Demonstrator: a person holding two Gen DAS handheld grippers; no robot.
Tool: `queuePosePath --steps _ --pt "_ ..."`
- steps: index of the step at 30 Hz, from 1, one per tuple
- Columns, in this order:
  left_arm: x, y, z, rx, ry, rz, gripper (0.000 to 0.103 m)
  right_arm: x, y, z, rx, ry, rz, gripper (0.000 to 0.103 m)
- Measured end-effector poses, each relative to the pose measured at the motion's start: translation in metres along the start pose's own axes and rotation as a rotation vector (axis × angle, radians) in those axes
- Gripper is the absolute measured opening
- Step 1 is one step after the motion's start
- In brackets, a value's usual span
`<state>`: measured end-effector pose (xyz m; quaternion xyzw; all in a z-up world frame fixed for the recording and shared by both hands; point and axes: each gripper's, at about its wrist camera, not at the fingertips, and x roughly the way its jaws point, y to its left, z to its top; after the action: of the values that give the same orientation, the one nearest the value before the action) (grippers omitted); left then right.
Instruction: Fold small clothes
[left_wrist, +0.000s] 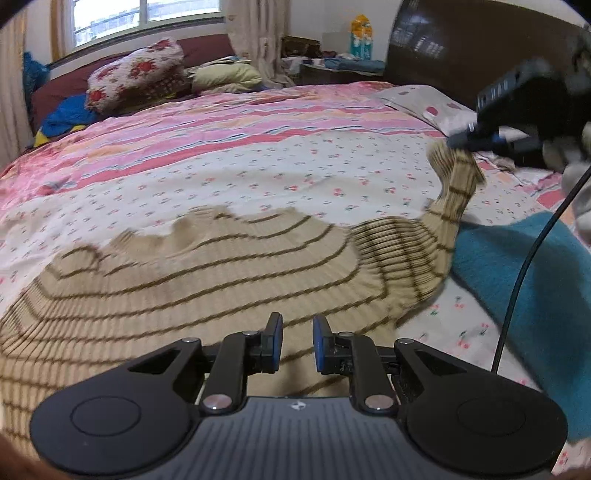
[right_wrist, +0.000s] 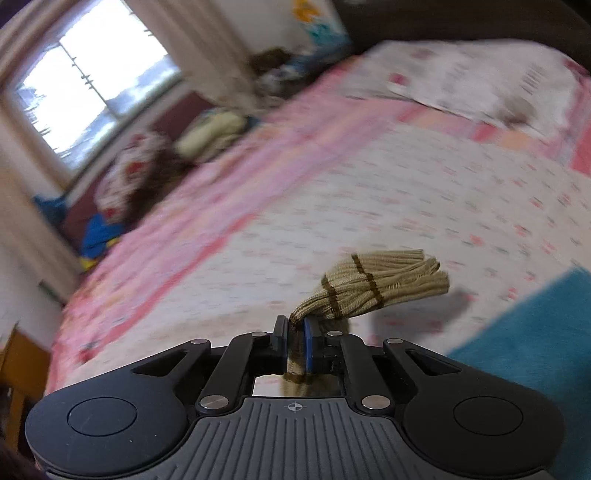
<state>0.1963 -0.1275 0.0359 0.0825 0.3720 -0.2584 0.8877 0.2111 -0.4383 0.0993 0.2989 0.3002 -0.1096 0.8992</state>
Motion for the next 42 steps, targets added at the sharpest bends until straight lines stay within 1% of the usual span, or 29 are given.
queuePosePath --steps 3,6,9,11,13,14,15,17,20,22,24,27,29,31,33,34,36,37,40,42 --pt "-0.013 0.023 -0.014 -0.034 -0.001 0.027 0.024 -0.007 0.043 -0.012 -0.086 0.016 0.088 0.009" --pt "-0.028 0.053 -0.031 -0.084 0.005 0.064 0.024 -0.009 0.089 -0.035 -0.18 0.044 0.172 0.009" --pt "-0.045 0.081 -0.049 -0.131 0.003 0.102 0.024 -0.003 0.133 -0.067 -0.284 0.093 0.233 0.009" --pt "-0.055 0.094 -0.06 -0.147 -0.002 0.128 0.024 0.007 0.16 -0.096 -0.369 0.14 0.262 0.009" --pt "-0.064 0.108 -0.073 -0.158 -0.006 0.156 0.024 0.016 0.179 -0.126 -0.446 0.195 0.296 0.009" --pt "-0.068 0.113 -0.078 -0.161 -0.006 0.166 0.024 0.02 0.187 -0.142 -0.488 0.22 0.303 0.011" --pt "-0.071 0.119 -0.086 -0.166 -0.005 0.177 0.024 0.025 0.195 -0.157 -0.537 0.26 0.322 0.013" --pt "-0.076 0.128 -0.097 -0.179 -0.003 0.188 0.024 0.032 0.203 -0.184 -0.61 0.344 0.352 0.013" --pt "-0.082 0.142 -0.111 -0.21 -0.008 0.193 0.024 0.026 0.208 -0.214 -0.686 0.39 0.363 0.014" --pt "-0.083 0.152 -0.117 -0.238 -0.019 0.189 0.024 0.02 0.202 -0.22 -0.739 0.413 0.368 0.014" --pt "-0.081 0.155 -0.119 -0.258 -0.031 0.183 0.024 0.011 0.197 -0.226 -0.79 0.416 0.357 0.014" --pt "-0.077 0.158 -0.12 -0.278 -0.05 0.167 0.024 0.008 0.2 -0.223 -0.856 0.371 0.32 0.015" --pt "-0.073 0.158 -0.117 -0.28 -0.052 0.159 0.024 0.008 0.202 -0.218 -0.864 0.345 0.314 0.016" --pt "-0.07 0.157 -0.114 -0.276 -0.054 0.15 0.024 0.017 0.209 -0.218 -0.879 0.341 0.304 0.022" --pt "-0.068 0.156 -0.11 -0.269 -0.056 0.147 0.024 0.026 0.216 -0.221 -0.9 0.335 0.285 0.022" --pt "-0.066 0.157 -0.109 -0.269 -0.056 0.147 0.024 0.032 0.22 -0.222 -0.902 0.337 0.278 0.022" --pt "-0.064 0.157 -0.109 -0.276 -0.054 0.148 0.024 0.044 0.229 -0.222 -0.882 0.359 0.286 0.026" --pt "-0.063 0.157 -0.109 -0.281 -0.053 0.148 0.024 0.049 0.232 -0.223 -0.87 0.368 0.289 0.03" --pt "-0.063 0.155 -0.112 -0.284 -0.049 0.148 0.025 0.067 0.241 -0.226 -0.847 0.401 0.248 0.032" --pt "-0.063 0.154 -0.114 -0.277 -0.05 0.146 0.025 0.071 0.241 -0.226 -0.84 0.419 0.232 0.023"
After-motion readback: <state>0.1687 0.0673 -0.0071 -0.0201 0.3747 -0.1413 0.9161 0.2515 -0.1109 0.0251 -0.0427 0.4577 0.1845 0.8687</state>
